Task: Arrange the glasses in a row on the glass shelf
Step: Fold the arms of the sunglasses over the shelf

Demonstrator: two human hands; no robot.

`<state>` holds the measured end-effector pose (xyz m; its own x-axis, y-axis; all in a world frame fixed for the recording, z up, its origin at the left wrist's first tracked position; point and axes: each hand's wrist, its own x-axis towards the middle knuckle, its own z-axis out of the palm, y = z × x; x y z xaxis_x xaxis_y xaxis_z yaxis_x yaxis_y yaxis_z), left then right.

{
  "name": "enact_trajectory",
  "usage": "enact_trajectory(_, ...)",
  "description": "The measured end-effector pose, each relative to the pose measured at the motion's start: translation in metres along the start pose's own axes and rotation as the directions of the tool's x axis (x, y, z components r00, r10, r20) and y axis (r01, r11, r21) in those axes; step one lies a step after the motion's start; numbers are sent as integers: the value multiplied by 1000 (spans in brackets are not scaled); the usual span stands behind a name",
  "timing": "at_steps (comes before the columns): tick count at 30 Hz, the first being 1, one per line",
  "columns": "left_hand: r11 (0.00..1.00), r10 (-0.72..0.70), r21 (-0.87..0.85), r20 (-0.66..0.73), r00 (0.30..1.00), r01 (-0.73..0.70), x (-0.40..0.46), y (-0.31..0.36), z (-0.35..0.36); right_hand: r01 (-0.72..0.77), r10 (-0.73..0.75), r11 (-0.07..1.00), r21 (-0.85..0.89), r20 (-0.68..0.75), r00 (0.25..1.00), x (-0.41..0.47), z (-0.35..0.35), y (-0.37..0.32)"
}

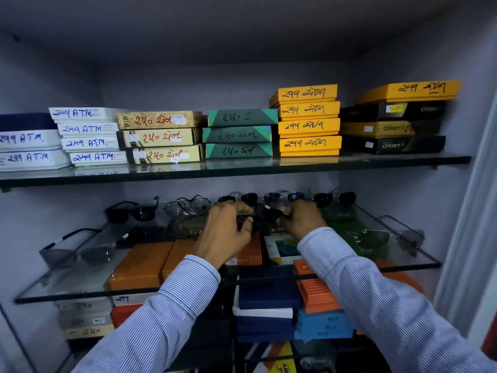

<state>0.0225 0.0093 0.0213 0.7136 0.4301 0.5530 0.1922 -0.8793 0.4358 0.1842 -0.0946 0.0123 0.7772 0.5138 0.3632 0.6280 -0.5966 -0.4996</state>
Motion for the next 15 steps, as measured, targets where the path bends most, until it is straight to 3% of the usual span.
enact_trajectory(5, 999, 40, -35, -20, 999, -40, 12, 13, 5, 166, -152, 983, 72, -163, 975, -36, -30, 17)
enact_trajectory(10, 996, -1, -88, 30, 1000, 4, 24, 28, 7, 307, -295, 946, 106, -114, 949, -58, -61, 31)
enact_trajectory(15, 977, -94, -188, 68, 993, 105, 29, 30, 7, 263, -244, 953, 151, -129, 961, -67, -75, 46)
